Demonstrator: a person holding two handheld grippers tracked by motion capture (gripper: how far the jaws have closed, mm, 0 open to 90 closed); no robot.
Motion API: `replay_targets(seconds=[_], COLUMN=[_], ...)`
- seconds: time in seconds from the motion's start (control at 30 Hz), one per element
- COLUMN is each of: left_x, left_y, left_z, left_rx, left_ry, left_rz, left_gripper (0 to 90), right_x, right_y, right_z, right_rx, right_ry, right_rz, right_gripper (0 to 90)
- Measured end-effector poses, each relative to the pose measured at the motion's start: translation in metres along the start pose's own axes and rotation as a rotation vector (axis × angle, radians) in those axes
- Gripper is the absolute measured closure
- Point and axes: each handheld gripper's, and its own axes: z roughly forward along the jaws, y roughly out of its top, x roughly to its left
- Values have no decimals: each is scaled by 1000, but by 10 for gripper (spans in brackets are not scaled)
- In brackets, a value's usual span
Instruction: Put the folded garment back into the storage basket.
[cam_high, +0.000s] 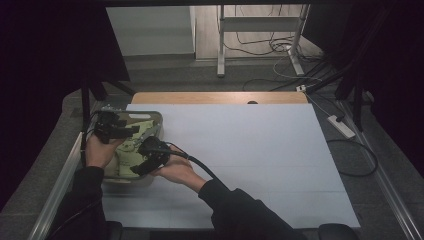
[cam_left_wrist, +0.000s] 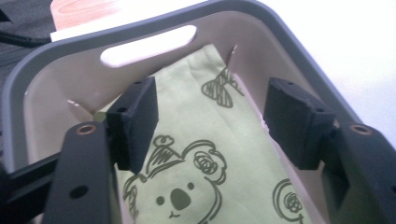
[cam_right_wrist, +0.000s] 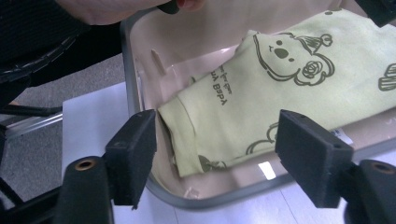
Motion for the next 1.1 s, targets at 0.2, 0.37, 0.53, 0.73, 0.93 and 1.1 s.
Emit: replay_targets(seconds=[0.2,0.37,0.53,0.73,0.93,1.1], left_x=[-6,-9,-10,-10,-15,-22], left_y=[0,-1,-4,-7,-8,-9], left_z=[0,0,0,2,-2,-6], left_rx=[-17,-23,-20,2,-21,-45], left_ry=[-8,-19,-36,-25,-51,-52], left_rz=[4,5,-5,-12,-15,8], left_gripper=[276,201,142,83,48,21], right_x=[-3,-5,-7,-10,-15,-20], right_y=[-3,-5,-6,-9,-13,-20], right_z=[-6,-11,-15,-20,-27,-35], right_rx=[7,6,14,27,32,48], right_ry=[-7,-4,3,14,25,6], right_rz=[-18,-17,1,18,11,5], right_gripper=[249,213,158,108,89,69])
